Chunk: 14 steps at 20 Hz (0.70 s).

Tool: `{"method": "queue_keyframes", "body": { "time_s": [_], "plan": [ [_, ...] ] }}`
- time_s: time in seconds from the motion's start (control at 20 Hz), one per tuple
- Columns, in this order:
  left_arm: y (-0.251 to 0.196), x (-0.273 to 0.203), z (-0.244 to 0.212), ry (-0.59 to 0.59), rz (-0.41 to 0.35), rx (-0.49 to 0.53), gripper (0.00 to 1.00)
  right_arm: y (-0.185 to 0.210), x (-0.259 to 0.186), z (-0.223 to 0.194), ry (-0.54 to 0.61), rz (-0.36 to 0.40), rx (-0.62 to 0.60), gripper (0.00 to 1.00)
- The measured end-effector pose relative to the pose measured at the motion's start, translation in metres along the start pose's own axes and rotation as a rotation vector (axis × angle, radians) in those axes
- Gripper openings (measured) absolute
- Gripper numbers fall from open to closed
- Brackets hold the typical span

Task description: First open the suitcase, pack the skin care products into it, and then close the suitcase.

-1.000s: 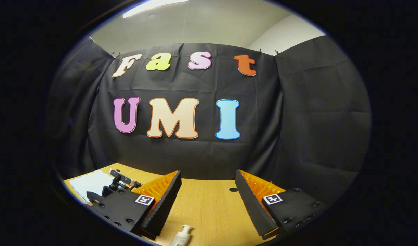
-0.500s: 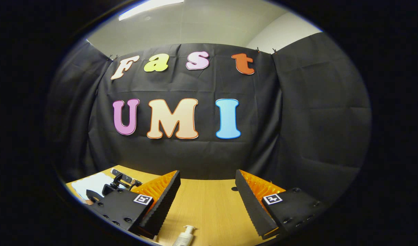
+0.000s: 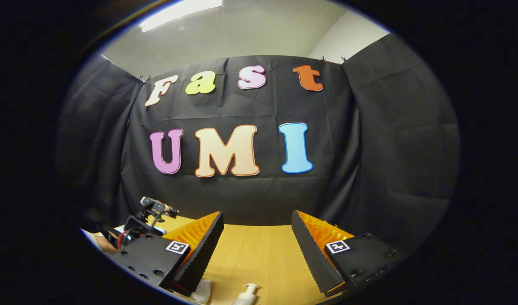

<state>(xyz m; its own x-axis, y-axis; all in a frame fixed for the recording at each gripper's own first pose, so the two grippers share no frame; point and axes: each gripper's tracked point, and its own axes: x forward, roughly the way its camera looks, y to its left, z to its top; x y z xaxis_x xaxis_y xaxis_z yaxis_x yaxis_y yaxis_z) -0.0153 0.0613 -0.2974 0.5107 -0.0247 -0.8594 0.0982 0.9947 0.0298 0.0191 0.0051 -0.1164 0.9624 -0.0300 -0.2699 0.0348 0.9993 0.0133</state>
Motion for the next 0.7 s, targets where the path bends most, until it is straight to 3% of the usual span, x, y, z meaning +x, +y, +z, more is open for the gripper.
{"method": "queue_keyframes", "body": {
  "time_s": [0.35,0.7],
  "plan": [
    [0.029,-0.049,0.04,-0.071,-0.005,-0.029,0.0,0.024,0.011,0.0,-0.003,0.046,0.027,1.0],
    [0.094,-0.096,0.079,-0.142,-0.005,-0.074,0.0,0.061,0.023,-0.004,0.006,0.095,0.041,1.0]
  ]
}}
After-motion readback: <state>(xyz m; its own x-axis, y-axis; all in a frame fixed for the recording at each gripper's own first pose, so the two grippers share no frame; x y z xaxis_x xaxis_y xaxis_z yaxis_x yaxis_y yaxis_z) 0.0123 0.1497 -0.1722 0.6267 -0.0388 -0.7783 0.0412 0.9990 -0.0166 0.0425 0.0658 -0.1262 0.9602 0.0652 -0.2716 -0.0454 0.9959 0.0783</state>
